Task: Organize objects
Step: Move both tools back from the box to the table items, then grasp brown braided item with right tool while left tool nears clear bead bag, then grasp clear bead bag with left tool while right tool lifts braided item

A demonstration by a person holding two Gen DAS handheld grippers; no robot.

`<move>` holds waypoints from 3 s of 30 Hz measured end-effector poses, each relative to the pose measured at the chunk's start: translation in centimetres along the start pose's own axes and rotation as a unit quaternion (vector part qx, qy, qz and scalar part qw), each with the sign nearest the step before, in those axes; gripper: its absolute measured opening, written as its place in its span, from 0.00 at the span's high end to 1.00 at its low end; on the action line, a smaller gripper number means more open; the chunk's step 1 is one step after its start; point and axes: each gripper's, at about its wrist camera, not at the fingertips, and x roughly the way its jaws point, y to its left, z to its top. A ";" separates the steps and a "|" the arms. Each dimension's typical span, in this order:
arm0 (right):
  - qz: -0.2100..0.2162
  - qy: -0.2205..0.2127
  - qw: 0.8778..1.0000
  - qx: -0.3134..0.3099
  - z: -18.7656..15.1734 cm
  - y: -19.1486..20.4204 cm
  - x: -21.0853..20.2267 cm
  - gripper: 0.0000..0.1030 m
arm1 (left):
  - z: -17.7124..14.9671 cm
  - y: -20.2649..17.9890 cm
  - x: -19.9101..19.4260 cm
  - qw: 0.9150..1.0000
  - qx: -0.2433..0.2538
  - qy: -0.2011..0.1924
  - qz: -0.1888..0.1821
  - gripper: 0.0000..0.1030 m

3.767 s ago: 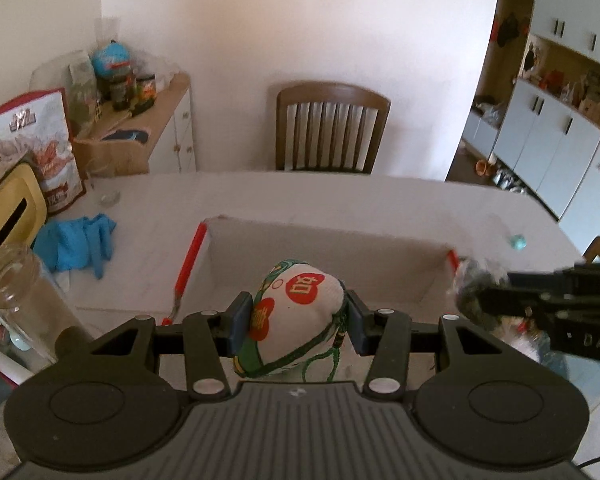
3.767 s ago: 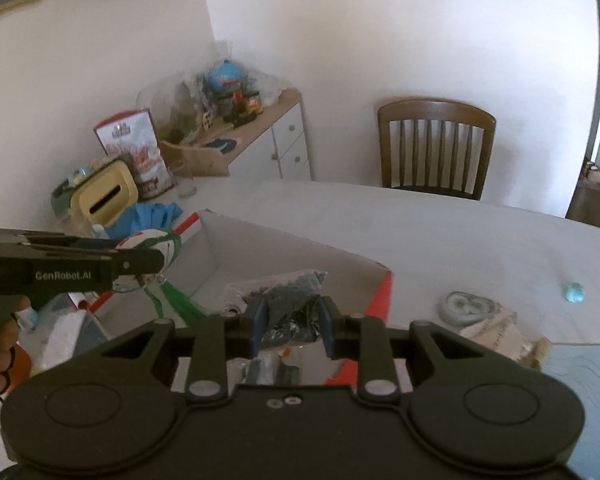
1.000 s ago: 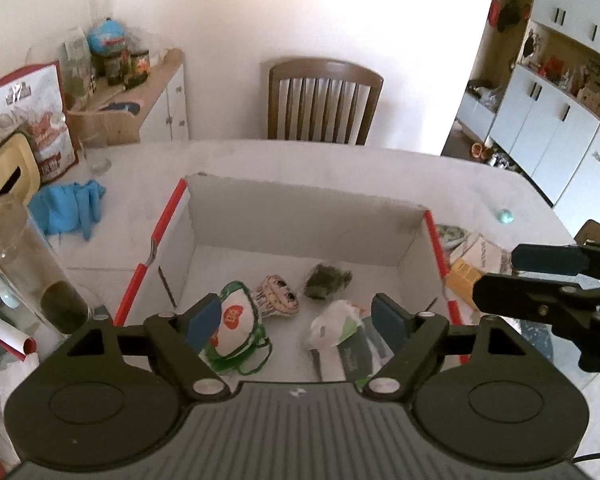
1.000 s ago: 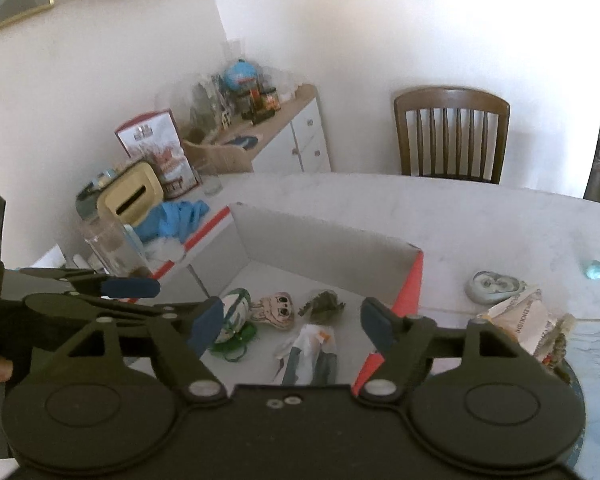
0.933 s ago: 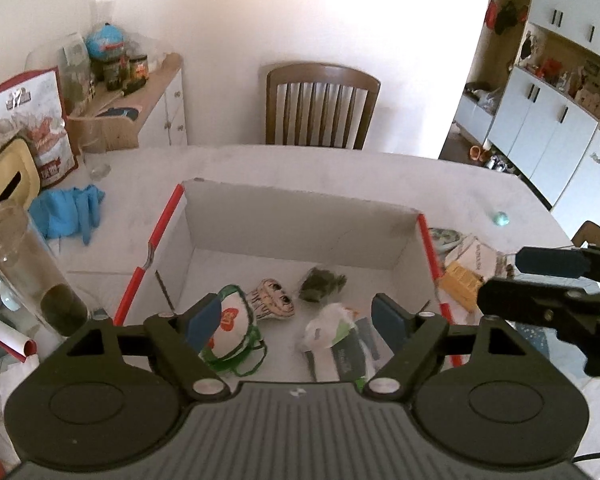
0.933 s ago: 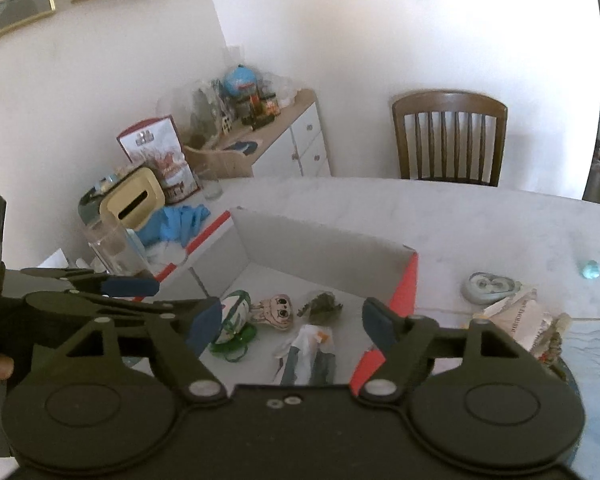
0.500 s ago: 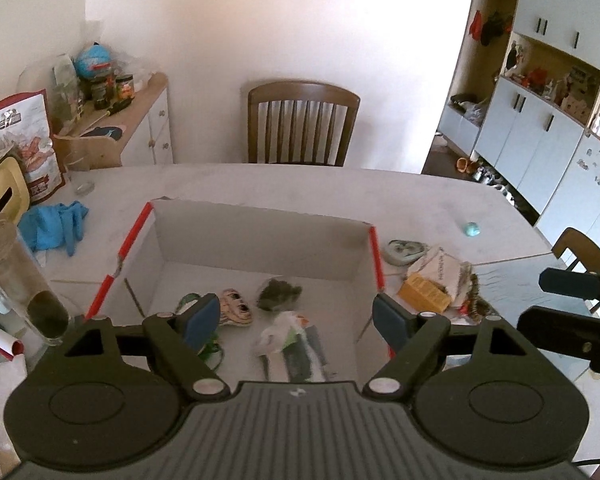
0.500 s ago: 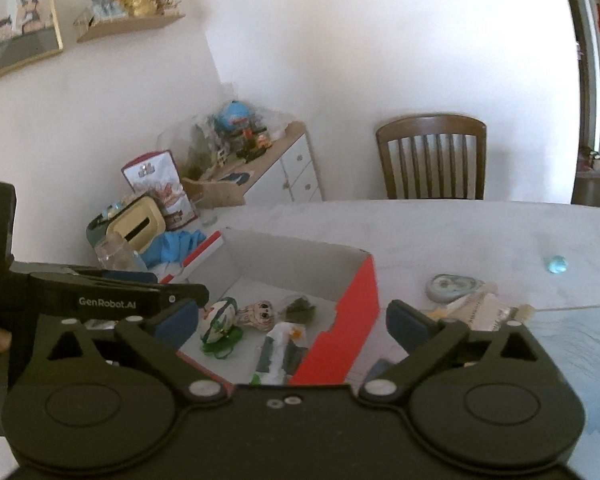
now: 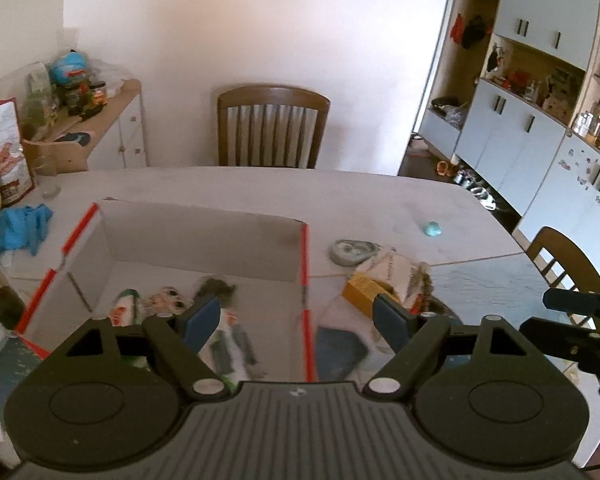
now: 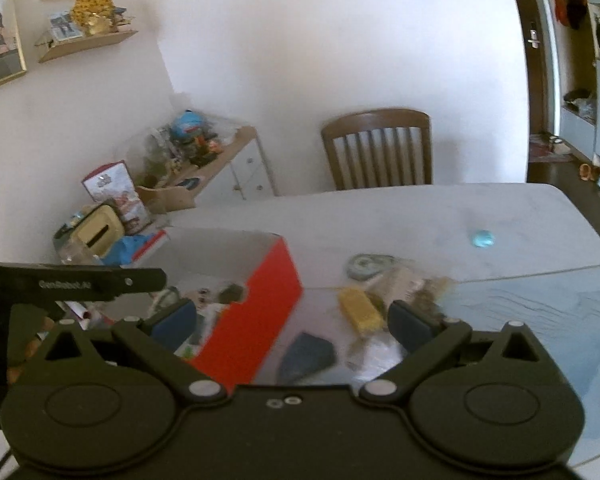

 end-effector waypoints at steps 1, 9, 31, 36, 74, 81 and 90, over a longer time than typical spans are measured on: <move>-0.005 0.003 1.000 -0.002 -0.2 -0.4 -0.1 0.01 | -0.1 -0.5 0.2 1.000 0.001 0.002 -0.004 0.19; -0.036 0.014 0.999 -0.037 -1.4 -3.5 -0.8 0.01 | -2.1 -5.3 3.4 0.999 0.034 0.017 -0.029 0.19; -0.091 0.101 0.990 -0.018 -1.8 -16.0 9.2 0.19 | -6.3 -14.0 15.0 0.996 0.068 0.053 -0.039 0.19; -0.074 0.120 0.990 -0.027 -2.3 -16.4 11.8 0.27 | -6.9 -14.7 16.9 0.995 0.072 0.064 -0.019 0.19; -0.045 0.159 0.986 -0.029 -2.2 -14.8 15.4 0.93 | -7.4 -15.1 19.1 0.994 0.073 0.080 0.003 0.62; -0.025 0.128 0.992 0.002 -1.1 -14.5 12.0 0.93 | -6.7 -14.0 17.1 0.996 0.040 0.077 -0.016 0.64; -0.016 0.087 0.996 0.019 0.4 -12.4 7.0 0.93 | -4.9 -12.0 12.2 0.997 0.008 0.064 -0.040 0.64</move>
